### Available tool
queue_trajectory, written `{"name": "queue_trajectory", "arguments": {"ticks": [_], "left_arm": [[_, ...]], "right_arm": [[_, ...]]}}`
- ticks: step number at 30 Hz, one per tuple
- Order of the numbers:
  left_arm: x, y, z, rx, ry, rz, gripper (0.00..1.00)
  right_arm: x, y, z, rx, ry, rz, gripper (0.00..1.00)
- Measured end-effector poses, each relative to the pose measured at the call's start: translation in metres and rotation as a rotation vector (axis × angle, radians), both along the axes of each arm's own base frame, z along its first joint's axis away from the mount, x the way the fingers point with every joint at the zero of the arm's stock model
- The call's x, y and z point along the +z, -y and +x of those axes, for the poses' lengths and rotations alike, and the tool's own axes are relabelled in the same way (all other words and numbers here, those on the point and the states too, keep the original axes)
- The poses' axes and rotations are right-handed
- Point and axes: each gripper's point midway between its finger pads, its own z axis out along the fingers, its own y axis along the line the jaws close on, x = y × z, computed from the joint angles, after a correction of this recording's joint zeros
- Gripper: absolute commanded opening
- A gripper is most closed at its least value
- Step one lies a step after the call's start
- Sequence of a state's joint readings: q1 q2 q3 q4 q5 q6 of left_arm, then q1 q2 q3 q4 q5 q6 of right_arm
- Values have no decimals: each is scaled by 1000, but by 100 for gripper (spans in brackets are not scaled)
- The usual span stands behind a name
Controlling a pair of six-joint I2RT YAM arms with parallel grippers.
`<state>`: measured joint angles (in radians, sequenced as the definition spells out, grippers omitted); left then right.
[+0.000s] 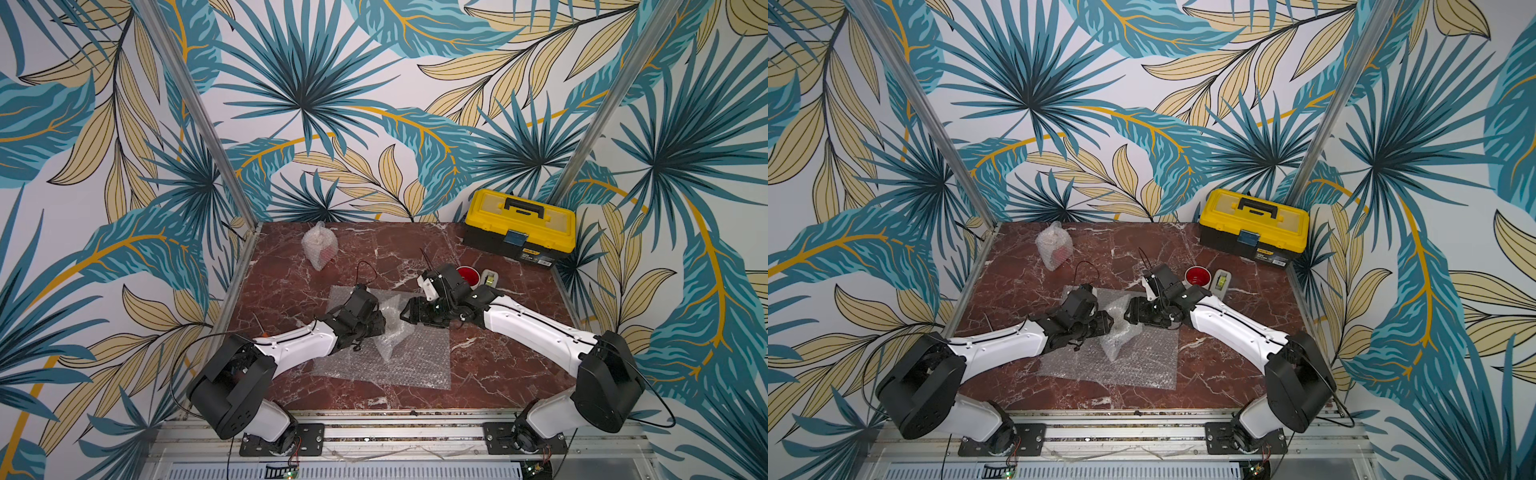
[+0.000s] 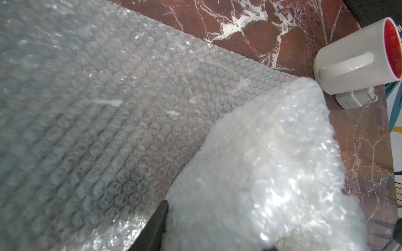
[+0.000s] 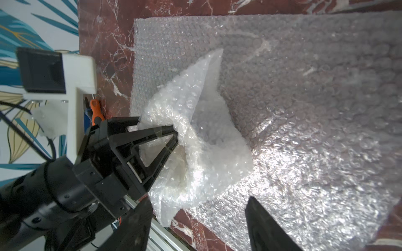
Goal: Wrap mugs in bubble wrap
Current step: Stick the tape on the bubble wrap.
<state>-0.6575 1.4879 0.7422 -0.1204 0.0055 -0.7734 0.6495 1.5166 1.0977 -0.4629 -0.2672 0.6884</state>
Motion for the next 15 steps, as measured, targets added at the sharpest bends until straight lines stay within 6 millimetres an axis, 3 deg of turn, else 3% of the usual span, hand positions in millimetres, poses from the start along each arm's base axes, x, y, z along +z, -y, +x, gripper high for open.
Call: {"name": "queue_trajectory", "arguments": {"ticks": [9, 15], "left_arm": [[-1, 0, 0, 0, -1, 1, 48], [-1, 0, 0, 0, -2, 1, 48]], "right_arm": [[-26, -6, 1, -20, -65, -28, 76], [-29, -14, 4, -9, -70, -26, 77]]}}
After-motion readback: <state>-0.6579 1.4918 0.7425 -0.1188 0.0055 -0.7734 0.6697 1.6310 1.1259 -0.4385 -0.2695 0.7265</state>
